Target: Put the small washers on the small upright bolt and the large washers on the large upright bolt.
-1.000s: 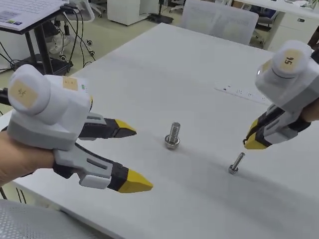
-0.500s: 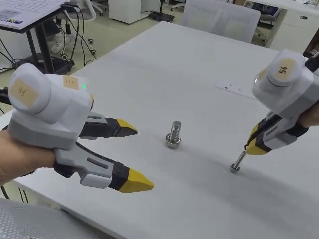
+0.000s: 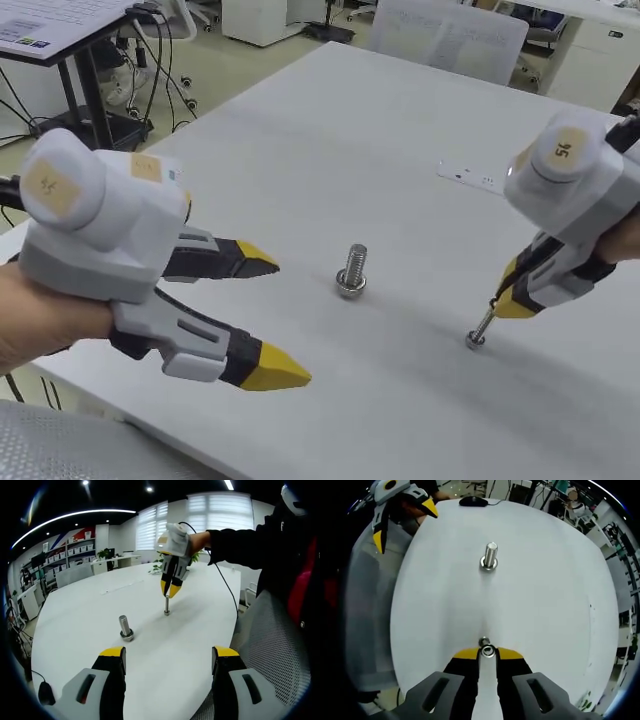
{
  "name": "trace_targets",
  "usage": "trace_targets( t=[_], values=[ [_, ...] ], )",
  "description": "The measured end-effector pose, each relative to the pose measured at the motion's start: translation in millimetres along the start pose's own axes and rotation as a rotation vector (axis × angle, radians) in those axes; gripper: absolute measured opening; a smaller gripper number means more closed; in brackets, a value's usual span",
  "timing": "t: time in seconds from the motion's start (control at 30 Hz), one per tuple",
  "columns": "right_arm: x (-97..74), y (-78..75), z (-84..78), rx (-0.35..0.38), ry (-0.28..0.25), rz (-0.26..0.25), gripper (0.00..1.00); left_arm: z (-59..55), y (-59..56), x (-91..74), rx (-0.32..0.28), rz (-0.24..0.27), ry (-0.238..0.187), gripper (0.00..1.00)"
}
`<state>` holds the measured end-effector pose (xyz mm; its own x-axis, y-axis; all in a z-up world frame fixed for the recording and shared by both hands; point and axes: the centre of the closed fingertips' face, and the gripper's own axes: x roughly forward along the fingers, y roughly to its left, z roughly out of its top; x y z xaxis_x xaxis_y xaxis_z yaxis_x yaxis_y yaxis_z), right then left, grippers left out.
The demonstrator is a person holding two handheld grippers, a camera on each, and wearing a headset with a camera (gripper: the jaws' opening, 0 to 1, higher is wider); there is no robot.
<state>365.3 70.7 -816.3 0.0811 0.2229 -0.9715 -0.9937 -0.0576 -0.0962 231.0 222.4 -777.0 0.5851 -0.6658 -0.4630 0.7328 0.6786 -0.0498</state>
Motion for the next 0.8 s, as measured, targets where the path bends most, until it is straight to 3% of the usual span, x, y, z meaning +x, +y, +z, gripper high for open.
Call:
trace_targets(
  t=[0.8],
  values=[
    [14.0, 5.4, -2.7, 0.009, 0.003, 0.026, 0.13, -1.0, -2.4, 2.1, -0.001, -0.008, 0.010, 0.69]
  ],
)
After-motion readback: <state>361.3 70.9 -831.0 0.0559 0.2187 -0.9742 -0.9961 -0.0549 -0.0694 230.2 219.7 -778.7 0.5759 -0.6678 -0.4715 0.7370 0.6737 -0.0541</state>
